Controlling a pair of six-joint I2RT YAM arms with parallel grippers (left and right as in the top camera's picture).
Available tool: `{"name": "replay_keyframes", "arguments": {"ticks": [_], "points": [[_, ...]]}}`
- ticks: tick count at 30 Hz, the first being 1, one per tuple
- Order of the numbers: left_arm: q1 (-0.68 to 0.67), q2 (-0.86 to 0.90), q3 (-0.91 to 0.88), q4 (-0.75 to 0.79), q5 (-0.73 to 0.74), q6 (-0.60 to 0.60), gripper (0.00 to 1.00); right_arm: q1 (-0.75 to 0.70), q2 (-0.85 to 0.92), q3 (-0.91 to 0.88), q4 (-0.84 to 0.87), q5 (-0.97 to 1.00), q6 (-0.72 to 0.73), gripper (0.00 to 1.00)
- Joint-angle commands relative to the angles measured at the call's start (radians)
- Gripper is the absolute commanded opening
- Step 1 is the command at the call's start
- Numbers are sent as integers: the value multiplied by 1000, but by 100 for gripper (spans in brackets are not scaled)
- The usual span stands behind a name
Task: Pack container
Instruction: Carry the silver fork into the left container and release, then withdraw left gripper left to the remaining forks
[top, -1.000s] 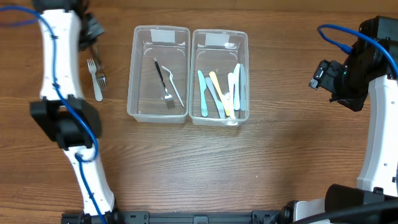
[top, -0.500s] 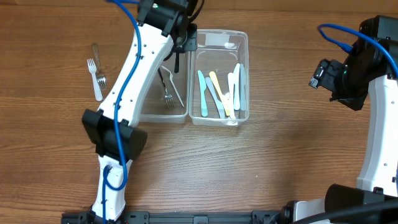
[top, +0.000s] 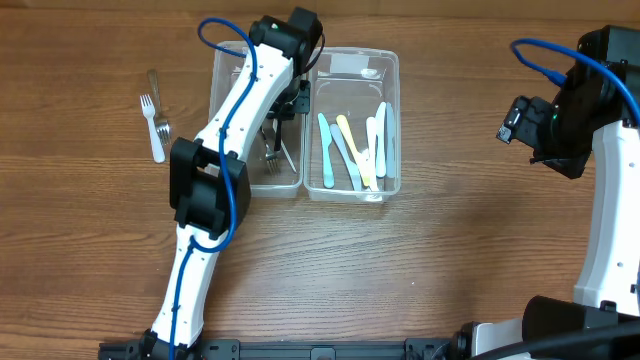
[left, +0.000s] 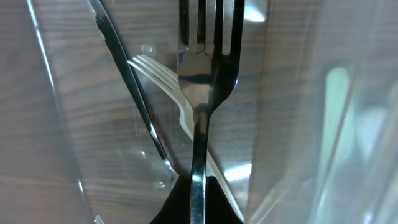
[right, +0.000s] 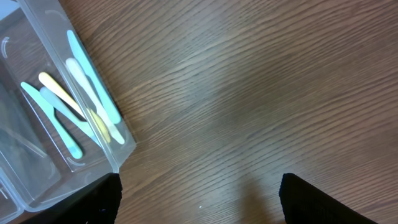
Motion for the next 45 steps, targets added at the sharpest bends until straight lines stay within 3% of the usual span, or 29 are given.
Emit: {"name": "replay_keyframes", "arguments": {"ticks": [1, 3, 9, 13, 15, 17, 19, 23, 30, 36, 45], "points": [[9, 11, 3, -8, 0, 4, 26, 0, -10, 2, 2, 1, -4, 84], [16, 11, 3, -16, 0, 5, 32, 0, -10, 2, 2, 1, -4, 84], [42, -21, 41, -51, 0, 31, 34, 0, -10, 2, 4, 1, -4, 84], [55, -108, 106, -57, -3, 31, 40, 0, -10, 2, 5, 1, -4, 84], [62, -175, 139, -65, -17, 37, 55, 0, -10, 2, 5, 1, -4, 84], [75, -277, 147, -82, -51, 38, 79, 0, -10, 2, 6, 1, -4, 84], [89, -346, 147, -124, -57, 37, 92, 0, -10, 2, 6, 1, -4, 84], [122, -452, 141, -238, -85, 53, 100, 0, -10, 2, 6, 1, -8, 84], [132, -639, -63, -238, -88, 34, 100, 0, -10, 2, 5, 2, -8, 84], [169, -751, -358, -214, -130, -14, 100, 0, -10, 2, 6, 2, -8, 84], [351, -925, -853, 107, 11, -20, 100, 0, -10, 2, 10, 2, -8, 84]]}}
